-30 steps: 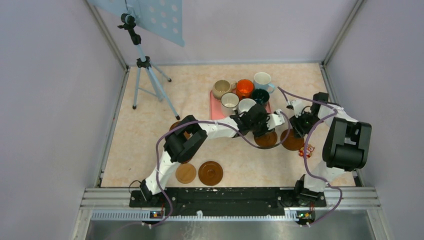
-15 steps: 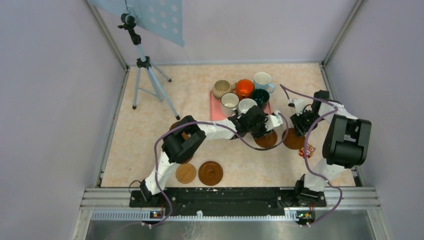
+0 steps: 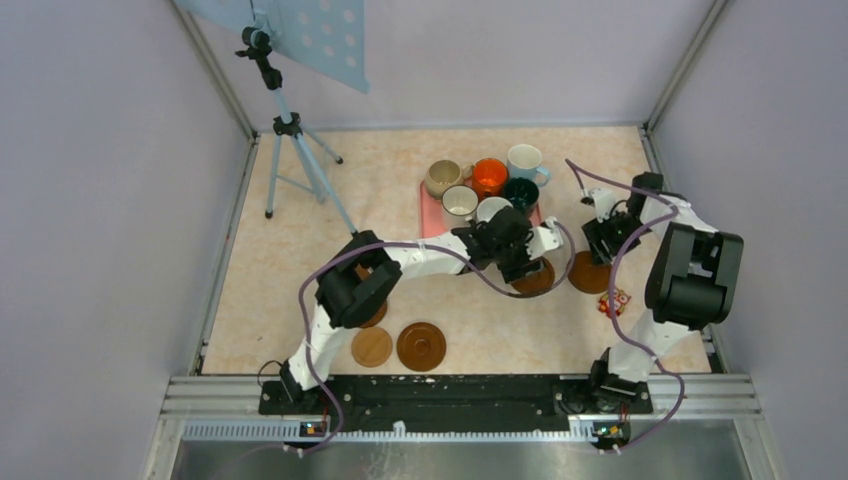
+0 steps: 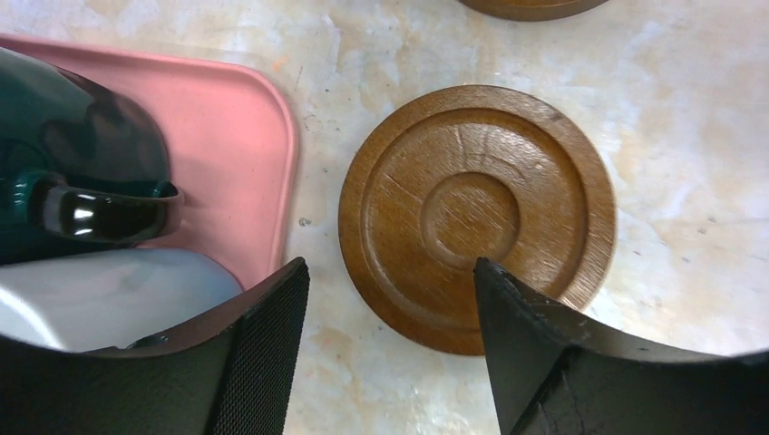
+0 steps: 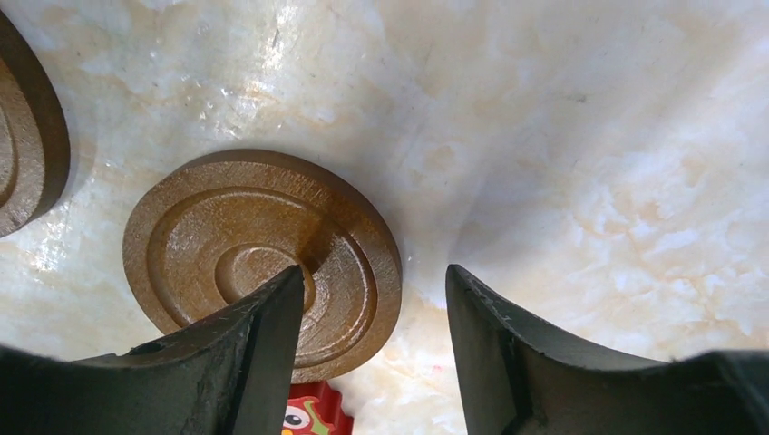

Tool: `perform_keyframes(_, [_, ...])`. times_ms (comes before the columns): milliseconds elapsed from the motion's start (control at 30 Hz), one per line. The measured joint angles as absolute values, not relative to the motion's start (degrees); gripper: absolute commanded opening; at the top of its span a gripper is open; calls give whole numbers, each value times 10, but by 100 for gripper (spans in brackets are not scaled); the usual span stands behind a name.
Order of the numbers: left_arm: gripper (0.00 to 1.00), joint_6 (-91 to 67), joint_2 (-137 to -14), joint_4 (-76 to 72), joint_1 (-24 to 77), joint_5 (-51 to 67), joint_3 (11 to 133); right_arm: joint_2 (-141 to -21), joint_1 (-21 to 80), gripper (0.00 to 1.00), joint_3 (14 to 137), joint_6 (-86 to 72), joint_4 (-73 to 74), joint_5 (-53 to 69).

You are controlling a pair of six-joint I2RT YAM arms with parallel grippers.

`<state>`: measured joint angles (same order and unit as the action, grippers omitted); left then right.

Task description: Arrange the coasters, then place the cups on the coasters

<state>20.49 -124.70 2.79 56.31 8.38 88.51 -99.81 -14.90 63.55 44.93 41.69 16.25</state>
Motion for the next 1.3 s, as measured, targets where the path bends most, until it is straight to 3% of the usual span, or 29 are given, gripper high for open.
perform_keyframes(200, [80,193,-1163,67,562,113,863,-986,-149,67,642,450,432,184])
perform_keyframes(367, [86,188,-984,76,534,187,735,-945,-141,70,644,449,455,207])
perform_keyframes(633, [89,322,-810,257,334,315,640,-863,-83,72,645,437,477,243])
perform_keyframes(967, [88,530,-804,441,142,298,558,-847,-57,72,624,406,491,261])
perform_keyframes(1300, [89,663,-884,450,95,266,552,-847,-57,72,623,391,493,263])
